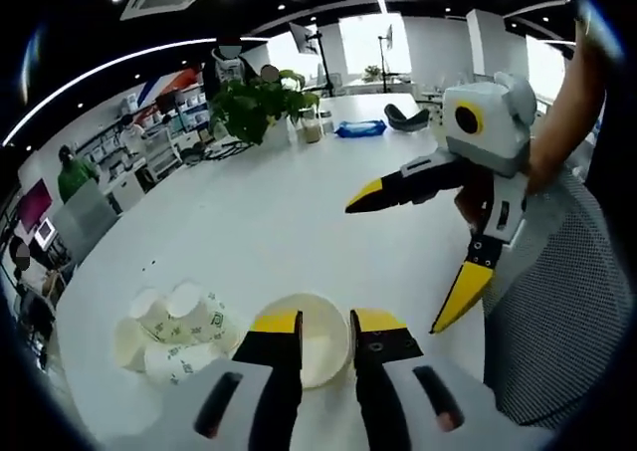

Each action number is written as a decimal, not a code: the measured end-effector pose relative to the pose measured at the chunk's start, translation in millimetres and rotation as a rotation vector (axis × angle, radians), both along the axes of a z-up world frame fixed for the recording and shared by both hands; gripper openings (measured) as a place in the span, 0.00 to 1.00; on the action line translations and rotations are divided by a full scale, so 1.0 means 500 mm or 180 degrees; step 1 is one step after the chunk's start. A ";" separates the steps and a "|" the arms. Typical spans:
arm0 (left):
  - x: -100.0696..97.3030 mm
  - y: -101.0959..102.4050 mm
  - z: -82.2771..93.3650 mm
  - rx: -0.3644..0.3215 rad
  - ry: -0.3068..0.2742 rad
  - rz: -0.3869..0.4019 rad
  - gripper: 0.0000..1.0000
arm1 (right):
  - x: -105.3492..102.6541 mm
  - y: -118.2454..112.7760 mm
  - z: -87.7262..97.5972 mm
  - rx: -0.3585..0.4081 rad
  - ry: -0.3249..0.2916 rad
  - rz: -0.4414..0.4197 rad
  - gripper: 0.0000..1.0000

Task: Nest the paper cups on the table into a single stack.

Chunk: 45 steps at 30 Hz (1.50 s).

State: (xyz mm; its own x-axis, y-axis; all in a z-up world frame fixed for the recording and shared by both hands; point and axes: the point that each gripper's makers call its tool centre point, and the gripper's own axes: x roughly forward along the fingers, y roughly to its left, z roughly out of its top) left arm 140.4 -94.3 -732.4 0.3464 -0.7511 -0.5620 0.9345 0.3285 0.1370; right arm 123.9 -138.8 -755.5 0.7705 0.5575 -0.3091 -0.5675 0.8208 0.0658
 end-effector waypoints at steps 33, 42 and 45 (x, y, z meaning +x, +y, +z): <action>0.173 0.119 0.048 -0.0603 0.0012 0.1112 0.30 | 0.011 -0.024 -0.015 0.0019 0.0066 -0.0151 0.92; 0.224 0.125 0.026 -0.0598 -0.0073 0.1238 0.34 | 0.015 -0.035 -0.018 0.0011 0.0080 -0.0209 0.91; 0.240 0.125 0.004 -0.0463 -0.0127 0.1216 0.35 | 0.017 -0.038 -0.017 0.0007 0.0073 -0.0230 0.90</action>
State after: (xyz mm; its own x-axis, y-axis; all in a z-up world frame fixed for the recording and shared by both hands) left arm 260.2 -32.0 -730.4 0.6351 -0.6349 -0.4399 0.7365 0.6694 0.0971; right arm 132.2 -157.8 -763.9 0.8014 0.5015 -0.3261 -0.5052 0.8593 0.0800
